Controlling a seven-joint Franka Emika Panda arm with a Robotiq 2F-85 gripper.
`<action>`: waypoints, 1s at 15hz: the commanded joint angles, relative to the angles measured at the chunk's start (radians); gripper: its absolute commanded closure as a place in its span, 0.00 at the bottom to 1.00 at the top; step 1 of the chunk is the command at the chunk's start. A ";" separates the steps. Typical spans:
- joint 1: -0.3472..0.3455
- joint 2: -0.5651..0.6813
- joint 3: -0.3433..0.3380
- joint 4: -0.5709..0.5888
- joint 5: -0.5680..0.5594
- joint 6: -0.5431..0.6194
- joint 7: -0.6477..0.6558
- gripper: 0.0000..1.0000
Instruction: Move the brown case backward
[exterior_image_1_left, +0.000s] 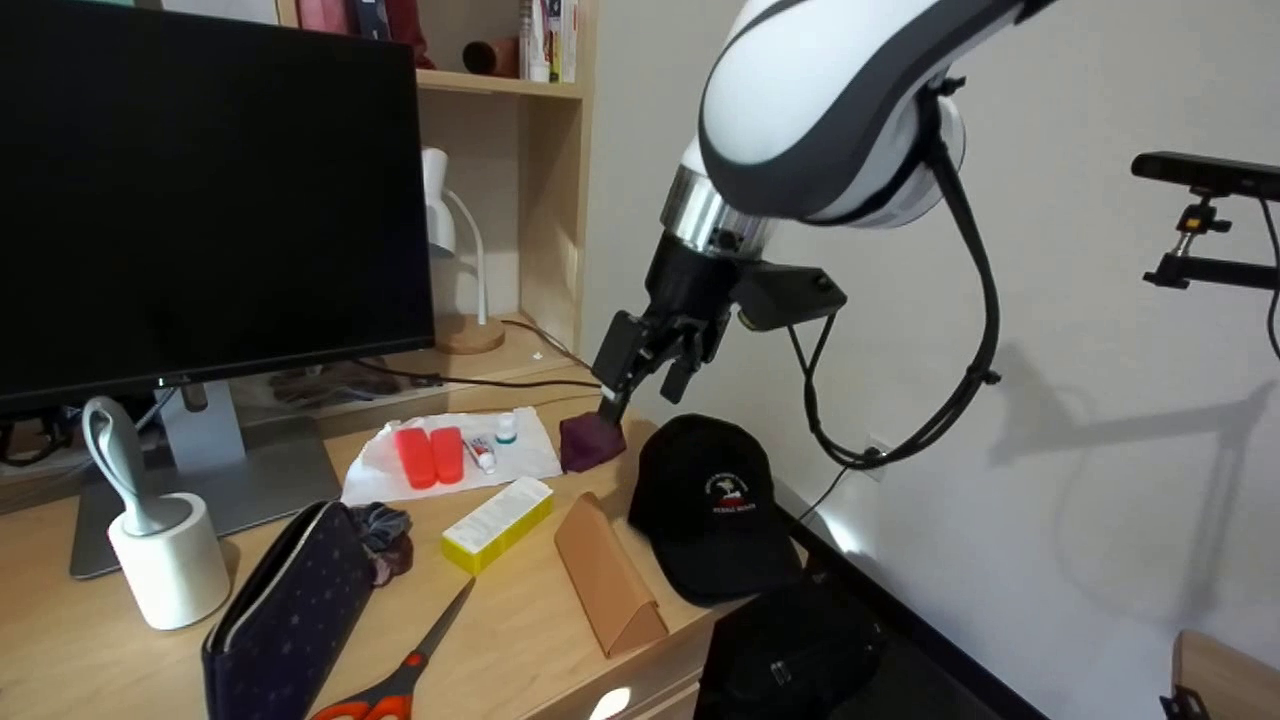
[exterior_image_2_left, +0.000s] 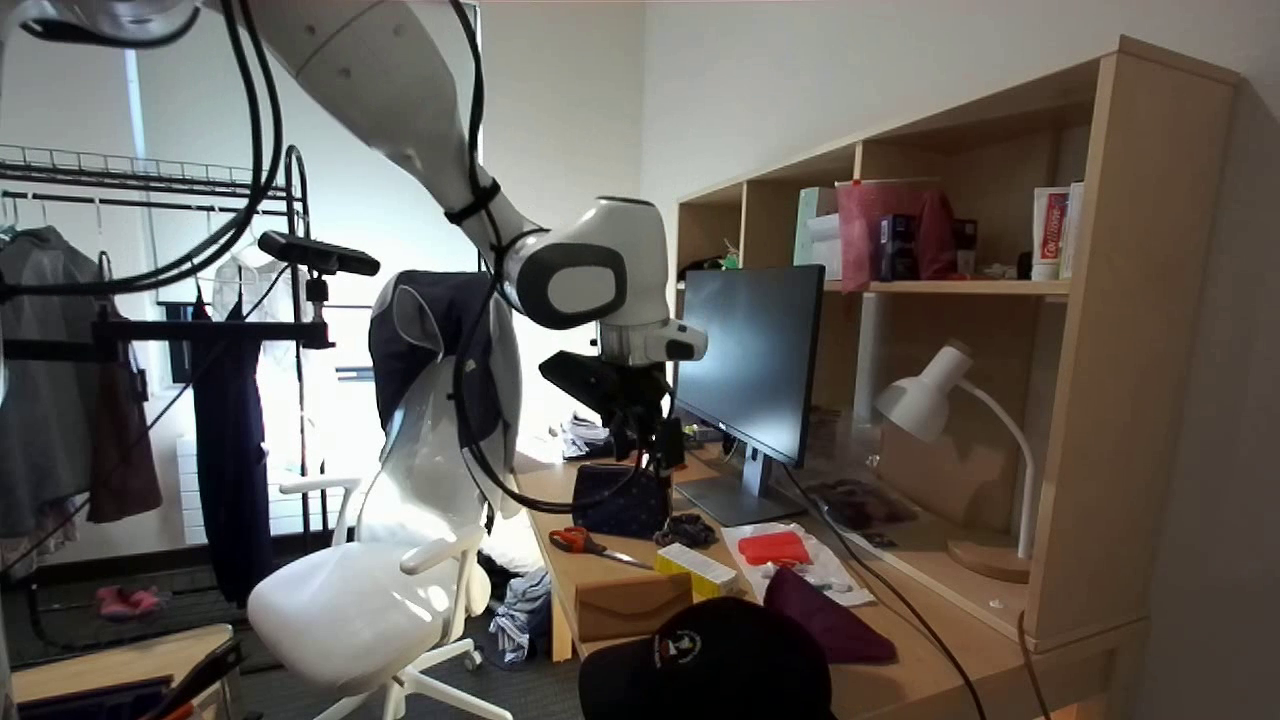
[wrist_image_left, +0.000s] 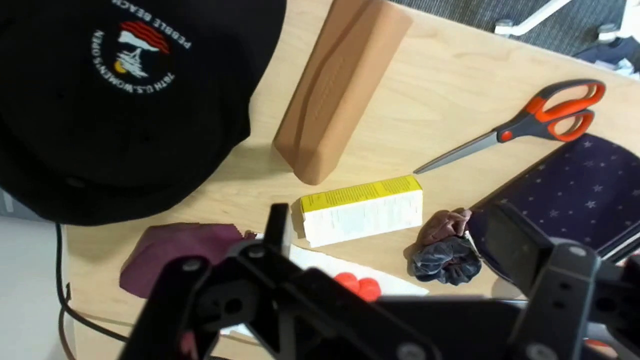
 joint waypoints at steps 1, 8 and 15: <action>0.019 0.102 0.010 0.015 -0.043 0.118 0.193 0.00; 0.028 0.276 0.010 0.082 -0.044 0.096 0.335 0.00; 0.035 0.439 0.014 0.198 -0.038 0.059 0.371 0.00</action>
